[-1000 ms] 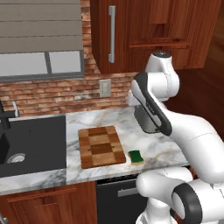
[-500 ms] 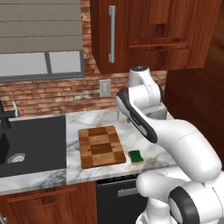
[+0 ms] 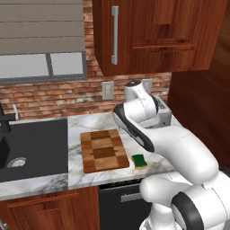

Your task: Pick up the sponge from the counter and clean the cutting board by briefly scrubbing or pressing down on the cutting board. Once finished, release the sponge.

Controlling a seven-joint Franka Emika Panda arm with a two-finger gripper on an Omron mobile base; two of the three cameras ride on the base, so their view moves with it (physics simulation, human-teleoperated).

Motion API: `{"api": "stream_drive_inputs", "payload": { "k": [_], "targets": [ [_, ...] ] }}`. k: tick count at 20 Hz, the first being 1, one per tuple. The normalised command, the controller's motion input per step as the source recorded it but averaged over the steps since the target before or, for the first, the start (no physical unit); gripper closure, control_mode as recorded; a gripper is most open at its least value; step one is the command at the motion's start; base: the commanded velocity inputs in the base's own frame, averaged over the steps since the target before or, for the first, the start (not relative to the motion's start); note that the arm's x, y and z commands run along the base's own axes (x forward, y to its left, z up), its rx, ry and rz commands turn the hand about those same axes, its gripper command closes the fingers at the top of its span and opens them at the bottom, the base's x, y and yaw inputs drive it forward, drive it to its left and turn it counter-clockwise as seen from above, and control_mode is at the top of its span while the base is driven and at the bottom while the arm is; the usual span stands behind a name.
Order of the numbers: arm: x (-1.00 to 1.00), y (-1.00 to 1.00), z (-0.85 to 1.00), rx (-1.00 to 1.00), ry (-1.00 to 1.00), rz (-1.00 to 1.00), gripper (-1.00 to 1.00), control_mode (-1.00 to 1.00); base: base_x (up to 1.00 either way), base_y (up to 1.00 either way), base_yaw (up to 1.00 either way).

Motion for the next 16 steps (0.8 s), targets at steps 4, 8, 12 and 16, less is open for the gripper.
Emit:
{"api": "stream_drive_inputs", "payload": {
  "k": [4,8,12,16],
  "targets": [
    [-0.06,-0.10,-0.54,0.01,0.00,-0.08,-1.00,-1.00,0.00,0.00,0.00],
    [0.00,-0.16,-0.52,0.05,0.02,-0.08,-1.00,-1.00,0.00,0.00,0.00],
    [0.00,-0.01,-0.43,0.00,0.06,-0.08,-1.00,-1.00,0.00,0.00,0.00],
    [0.00,0.00,-0.39,0.00,0.07,-0.08,-1.00,-1.00,0.00,0.00,0.00]
  ]
}}
